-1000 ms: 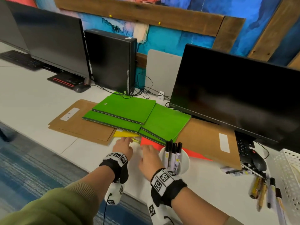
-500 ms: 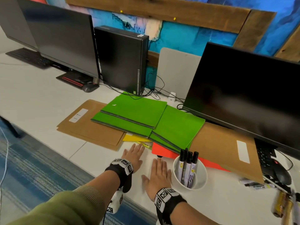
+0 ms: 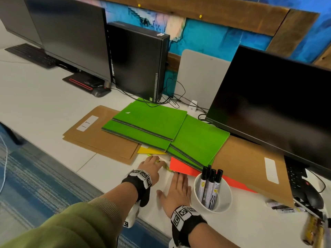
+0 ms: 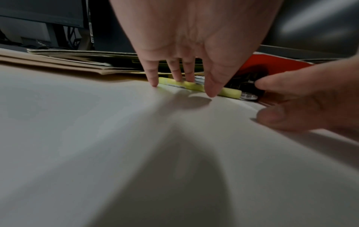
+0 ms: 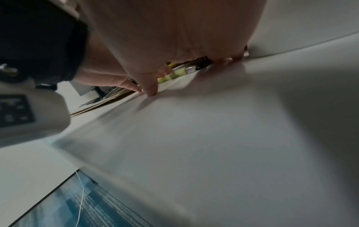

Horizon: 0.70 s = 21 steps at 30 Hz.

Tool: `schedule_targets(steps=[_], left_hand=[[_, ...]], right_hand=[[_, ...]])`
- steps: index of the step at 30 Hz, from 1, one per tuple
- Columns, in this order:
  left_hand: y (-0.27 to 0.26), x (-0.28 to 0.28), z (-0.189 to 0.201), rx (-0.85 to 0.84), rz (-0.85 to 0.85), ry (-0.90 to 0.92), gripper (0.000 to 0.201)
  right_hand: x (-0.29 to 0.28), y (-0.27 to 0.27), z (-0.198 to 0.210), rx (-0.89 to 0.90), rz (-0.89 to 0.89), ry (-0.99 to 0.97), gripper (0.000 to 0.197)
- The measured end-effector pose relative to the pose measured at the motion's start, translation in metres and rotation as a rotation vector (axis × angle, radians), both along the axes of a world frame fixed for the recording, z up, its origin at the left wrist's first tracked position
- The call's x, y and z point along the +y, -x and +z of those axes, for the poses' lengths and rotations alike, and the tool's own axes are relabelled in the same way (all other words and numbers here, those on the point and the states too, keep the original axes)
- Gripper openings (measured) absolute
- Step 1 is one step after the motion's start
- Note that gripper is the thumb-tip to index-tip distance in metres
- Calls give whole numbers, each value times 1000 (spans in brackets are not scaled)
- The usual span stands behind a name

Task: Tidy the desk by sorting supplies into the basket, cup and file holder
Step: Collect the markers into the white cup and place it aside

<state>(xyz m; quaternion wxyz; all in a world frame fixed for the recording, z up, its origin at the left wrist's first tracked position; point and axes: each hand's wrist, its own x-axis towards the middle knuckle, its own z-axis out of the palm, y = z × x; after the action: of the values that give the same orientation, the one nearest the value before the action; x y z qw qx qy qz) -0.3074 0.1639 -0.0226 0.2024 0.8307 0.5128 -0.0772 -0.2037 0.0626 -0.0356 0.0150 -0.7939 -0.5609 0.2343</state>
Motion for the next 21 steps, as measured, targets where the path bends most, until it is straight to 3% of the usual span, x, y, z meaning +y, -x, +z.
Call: schedule_targets(steps=[10,15,21], left_hand=[[17,-1,-2,-92,70,26,57],[19,-2,-4,-39,79,-32,58],[17,0,-6,-38,118,-72,32]], right_hand=[[3,-3,4,-5,37,26,82],[1,-3,12,-11,50,43,83],[-12,7,11,-8,81,134,79]])
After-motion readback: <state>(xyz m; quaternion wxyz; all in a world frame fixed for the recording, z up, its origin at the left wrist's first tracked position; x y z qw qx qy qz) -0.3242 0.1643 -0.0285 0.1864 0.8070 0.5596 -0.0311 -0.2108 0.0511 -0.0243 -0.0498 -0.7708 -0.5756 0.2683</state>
